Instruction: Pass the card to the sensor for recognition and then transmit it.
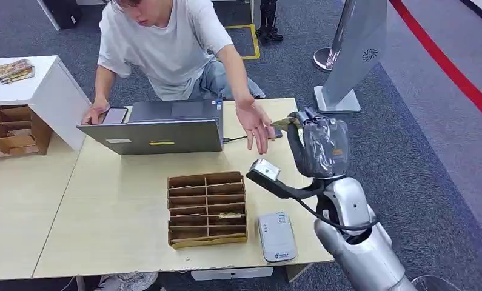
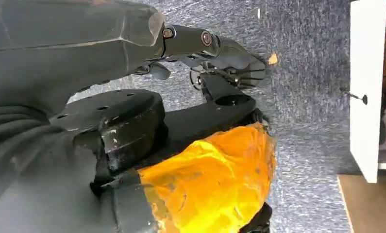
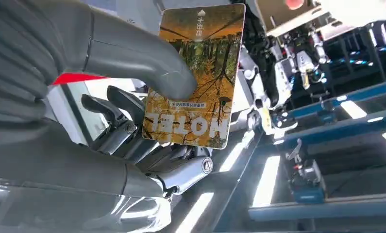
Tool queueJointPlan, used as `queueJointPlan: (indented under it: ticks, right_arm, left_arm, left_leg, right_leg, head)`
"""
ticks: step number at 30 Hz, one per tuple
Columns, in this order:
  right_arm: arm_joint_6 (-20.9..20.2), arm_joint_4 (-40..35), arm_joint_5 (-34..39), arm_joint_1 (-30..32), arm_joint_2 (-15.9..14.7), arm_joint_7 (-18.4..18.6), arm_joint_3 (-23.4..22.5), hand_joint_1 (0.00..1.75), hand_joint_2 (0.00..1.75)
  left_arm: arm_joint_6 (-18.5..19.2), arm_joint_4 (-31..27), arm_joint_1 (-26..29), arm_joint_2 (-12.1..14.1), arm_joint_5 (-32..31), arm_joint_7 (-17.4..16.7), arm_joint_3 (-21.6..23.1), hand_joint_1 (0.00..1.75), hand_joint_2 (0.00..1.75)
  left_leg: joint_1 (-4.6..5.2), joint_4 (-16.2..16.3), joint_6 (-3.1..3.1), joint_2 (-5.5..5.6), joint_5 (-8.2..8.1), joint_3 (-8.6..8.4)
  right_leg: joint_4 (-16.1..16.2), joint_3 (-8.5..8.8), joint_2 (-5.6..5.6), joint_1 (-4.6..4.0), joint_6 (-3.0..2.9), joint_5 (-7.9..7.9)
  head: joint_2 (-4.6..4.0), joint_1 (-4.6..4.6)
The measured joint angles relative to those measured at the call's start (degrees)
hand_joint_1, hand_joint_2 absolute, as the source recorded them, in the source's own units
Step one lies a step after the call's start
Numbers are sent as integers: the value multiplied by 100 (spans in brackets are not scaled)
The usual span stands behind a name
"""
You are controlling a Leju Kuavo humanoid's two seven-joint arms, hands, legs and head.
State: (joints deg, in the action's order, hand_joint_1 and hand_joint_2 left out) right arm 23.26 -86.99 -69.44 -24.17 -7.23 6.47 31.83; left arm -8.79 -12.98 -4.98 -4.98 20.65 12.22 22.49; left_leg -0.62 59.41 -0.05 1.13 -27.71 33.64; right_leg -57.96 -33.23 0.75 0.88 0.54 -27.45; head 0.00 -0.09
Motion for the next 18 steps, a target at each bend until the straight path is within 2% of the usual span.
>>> queueJointPlan:
  ticks: [7,16,17,18]
  right_arm:
    - [-48,710,-133,-448,240,31,205,175,175]
    - [-66,1686,-129,-746,483,42,341,171,175]
    - [-79,1735,-98,-760,494,-5,354,73,175]
    - [-111,1792,-63,-769,507,-39,369,73,175]
  left_arm:
    - [2,0,-138,-9,-107,-240,87,0,0]
    - [42,0,-200,-20,-231,-315,170,0,0]
    - [48,0,-203,-20,-254,-315,173,0,0]
    - [55,0,-204,-17,-267,-312,175,0,0]
  left_leg:
    - [0,0,-1,0,1,0]
    - [0,0,-2,1,1,0]
    - [0,0,-2,0,1,0]
    - [0,0,-2,0,1,0]
  right_leg:
    - [0,0,0,0,0,0]
    - [0,0,0,0,0,0]
    - [0,0,0,0,0,0]
    - [0,0,0,0,0,0]
  head:
    - [0,0]
    - [0,0]
    - [0,0]
    - [0,0]
